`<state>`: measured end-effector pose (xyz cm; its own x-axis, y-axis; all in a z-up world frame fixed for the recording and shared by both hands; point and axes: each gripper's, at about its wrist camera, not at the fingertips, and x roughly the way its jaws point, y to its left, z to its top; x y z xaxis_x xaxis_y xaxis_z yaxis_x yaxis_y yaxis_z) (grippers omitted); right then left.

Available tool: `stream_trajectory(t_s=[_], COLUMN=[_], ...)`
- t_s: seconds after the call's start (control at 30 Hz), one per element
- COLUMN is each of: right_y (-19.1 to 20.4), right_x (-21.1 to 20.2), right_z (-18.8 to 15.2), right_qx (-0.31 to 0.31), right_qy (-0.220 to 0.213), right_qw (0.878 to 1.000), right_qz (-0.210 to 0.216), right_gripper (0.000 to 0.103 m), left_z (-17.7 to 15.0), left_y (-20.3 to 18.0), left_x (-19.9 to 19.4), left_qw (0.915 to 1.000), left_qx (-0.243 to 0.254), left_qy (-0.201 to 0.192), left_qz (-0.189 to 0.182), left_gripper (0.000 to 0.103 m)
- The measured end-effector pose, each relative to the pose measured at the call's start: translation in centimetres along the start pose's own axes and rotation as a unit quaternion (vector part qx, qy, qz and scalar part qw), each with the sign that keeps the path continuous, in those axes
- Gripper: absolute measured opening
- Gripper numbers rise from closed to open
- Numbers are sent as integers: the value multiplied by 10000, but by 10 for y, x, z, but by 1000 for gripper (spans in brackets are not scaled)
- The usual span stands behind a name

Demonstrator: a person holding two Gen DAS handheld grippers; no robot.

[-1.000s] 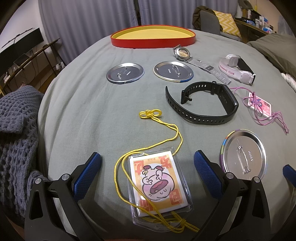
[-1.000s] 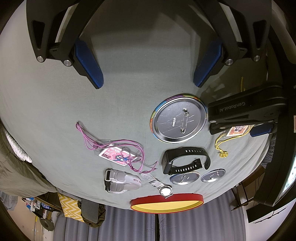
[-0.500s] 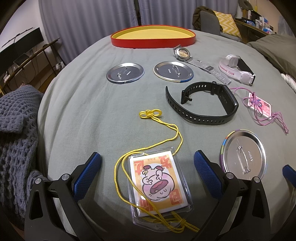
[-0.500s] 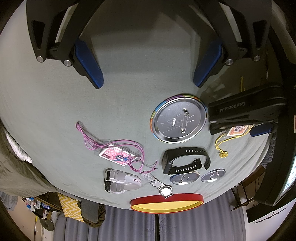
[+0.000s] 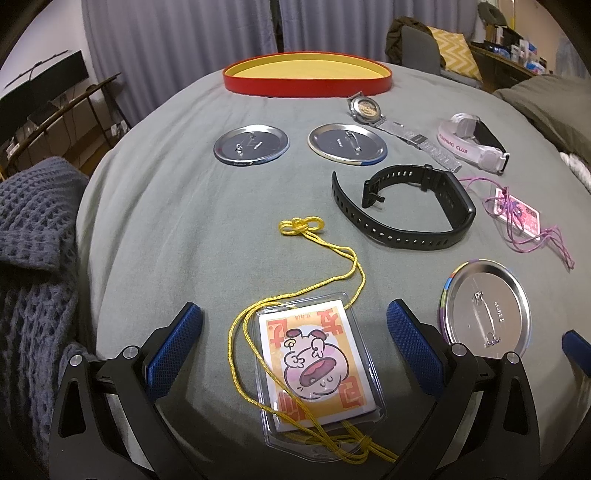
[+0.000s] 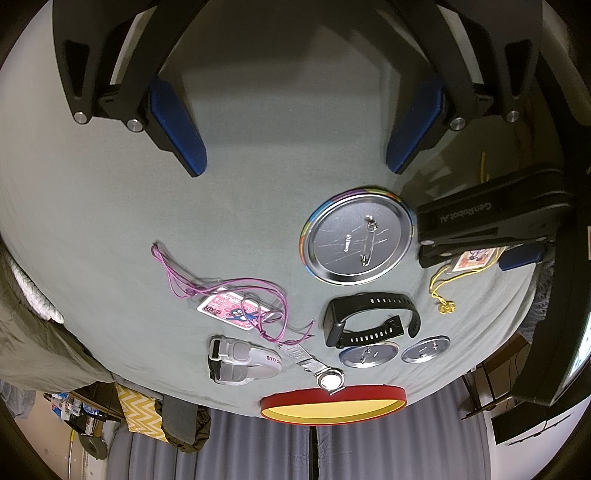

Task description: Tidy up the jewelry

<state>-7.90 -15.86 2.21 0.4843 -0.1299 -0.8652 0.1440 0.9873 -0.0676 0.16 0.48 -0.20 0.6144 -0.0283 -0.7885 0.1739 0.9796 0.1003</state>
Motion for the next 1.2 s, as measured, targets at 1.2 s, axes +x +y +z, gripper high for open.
stream_trajectory(t_s=[1.2], right_y=[-24], right_x=[-34], right_z=[123], right_qx=[407], right_qy=[-645], right_qw=[9970], right_qz=[-125], right_gripper=[94], left_z=[110], left_y=[16], left_x=[6], left_qw=[9978], left_qx=[634], left_qy=[123], left_qz=[-174], left_gripper=[98])
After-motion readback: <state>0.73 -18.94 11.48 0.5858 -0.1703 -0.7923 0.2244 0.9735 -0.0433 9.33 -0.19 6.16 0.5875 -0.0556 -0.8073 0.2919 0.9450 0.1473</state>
